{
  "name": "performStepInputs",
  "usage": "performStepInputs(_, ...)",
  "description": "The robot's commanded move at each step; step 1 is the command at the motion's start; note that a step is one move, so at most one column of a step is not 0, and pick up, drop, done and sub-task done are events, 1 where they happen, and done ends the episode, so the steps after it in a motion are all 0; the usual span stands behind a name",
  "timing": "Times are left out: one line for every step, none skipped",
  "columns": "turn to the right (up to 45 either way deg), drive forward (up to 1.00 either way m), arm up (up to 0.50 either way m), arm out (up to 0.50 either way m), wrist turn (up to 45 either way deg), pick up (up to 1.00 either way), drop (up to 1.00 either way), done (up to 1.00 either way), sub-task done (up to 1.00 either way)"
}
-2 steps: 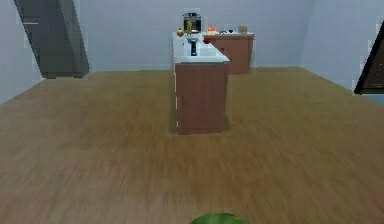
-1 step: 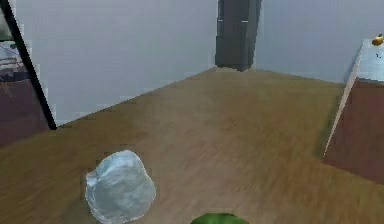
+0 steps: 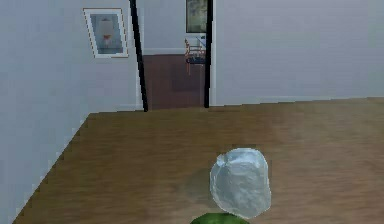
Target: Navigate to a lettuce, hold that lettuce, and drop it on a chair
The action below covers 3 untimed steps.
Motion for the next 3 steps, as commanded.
performStepInputs(-6.0,0.00,0.00,0.00,0.0,0.00,0.00,0.00,0.00)
performStepInputs(0.0,0.20,0.00,0.00,0.0,0.00,0.00,0.00,0.00)
performStepInputs(-15.0,0.00,0.00,0.00,0.0,0.00,0.00,0.00,0.00)
